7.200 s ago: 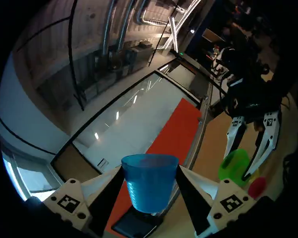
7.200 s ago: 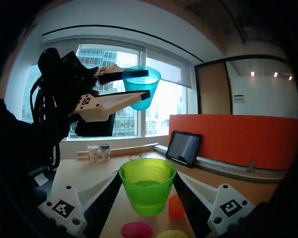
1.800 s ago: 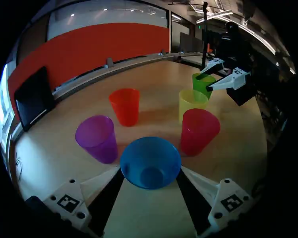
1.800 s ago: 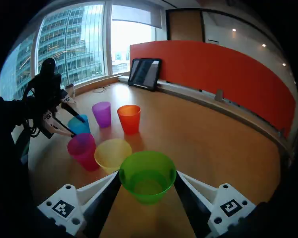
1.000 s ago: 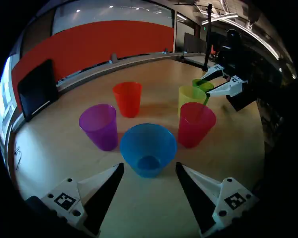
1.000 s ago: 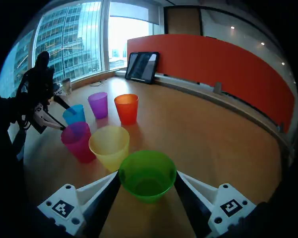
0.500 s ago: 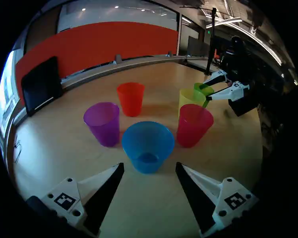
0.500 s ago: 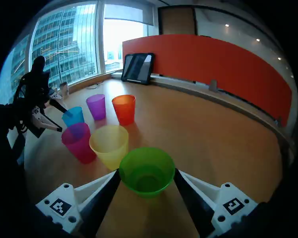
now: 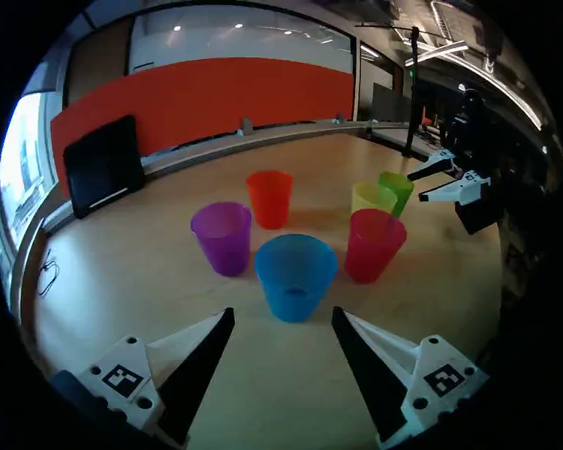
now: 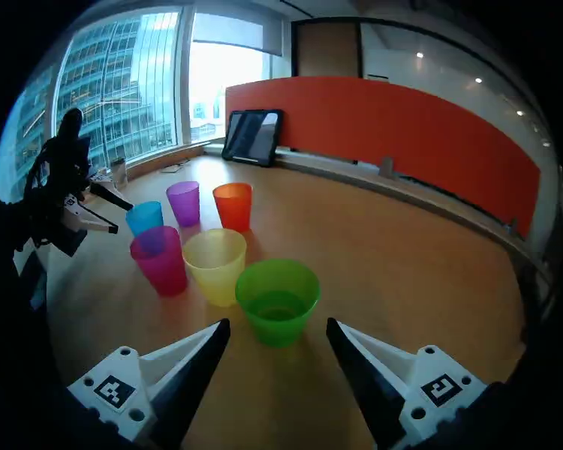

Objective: Pour water

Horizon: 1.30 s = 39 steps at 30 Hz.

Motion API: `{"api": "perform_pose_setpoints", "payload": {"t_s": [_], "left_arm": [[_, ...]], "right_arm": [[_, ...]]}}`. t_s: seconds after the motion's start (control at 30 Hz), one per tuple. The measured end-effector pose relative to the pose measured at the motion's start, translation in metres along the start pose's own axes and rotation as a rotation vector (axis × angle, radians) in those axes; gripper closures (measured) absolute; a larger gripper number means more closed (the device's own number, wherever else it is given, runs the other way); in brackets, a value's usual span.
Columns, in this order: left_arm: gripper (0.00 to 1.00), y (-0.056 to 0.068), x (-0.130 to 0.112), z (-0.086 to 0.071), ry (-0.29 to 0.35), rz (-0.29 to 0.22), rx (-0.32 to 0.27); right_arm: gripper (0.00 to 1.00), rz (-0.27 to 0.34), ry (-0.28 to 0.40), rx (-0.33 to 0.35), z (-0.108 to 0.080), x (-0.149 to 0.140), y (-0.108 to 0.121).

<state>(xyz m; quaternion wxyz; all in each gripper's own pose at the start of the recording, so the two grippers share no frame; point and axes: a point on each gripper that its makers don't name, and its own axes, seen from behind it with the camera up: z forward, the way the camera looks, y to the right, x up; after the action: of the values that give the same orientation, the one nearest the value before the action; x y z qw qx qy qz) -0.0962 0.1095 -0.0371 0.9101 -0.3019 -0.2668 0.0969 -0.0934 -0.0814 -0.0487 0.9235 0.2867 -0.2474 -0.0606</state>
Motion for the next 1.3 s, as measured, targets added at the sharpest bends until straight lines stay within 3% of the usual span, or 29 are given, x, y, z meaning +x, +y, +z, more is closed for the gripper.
{"api": "perform_pose_setpoints", "payload": {"t_s": [0.37, 0.57, 0.9, 1.1, 1.3], "left_arm": [[0.04, -0.016, 0.023, -0.033, 0.126, -0.018, 0.131], [0.04, -0.026, 0.04, -0.051, 0.213, -0.019, 0.21], [0.03, -0.046, 0.079, -0.086, 0.408, -0.015, 0.375], [0.04, -0.053, 0.091, -0.101, 0.489, -0.015, 0.452], [0.04, -0.062, 0.092, -0.108, 0.535, -0.05, 0.526]], "right_arm": [[0.0, 0.023, 0.099, -0.08, -0.031, 0.017, 0.004], [0.01, 0.053, 0.199, -0.149, -0.047, 0.04, 0.017], [0.0, 0.106, 0.39, -0.308, -0.067, 0.081, 0.049], [0.01, 0.108, 0.464, -0.413, -0.078, 0.092, 0.065], [0.01, 0.102, 0.536, -0.517, -0.09, 0.104, 0.078]]}}
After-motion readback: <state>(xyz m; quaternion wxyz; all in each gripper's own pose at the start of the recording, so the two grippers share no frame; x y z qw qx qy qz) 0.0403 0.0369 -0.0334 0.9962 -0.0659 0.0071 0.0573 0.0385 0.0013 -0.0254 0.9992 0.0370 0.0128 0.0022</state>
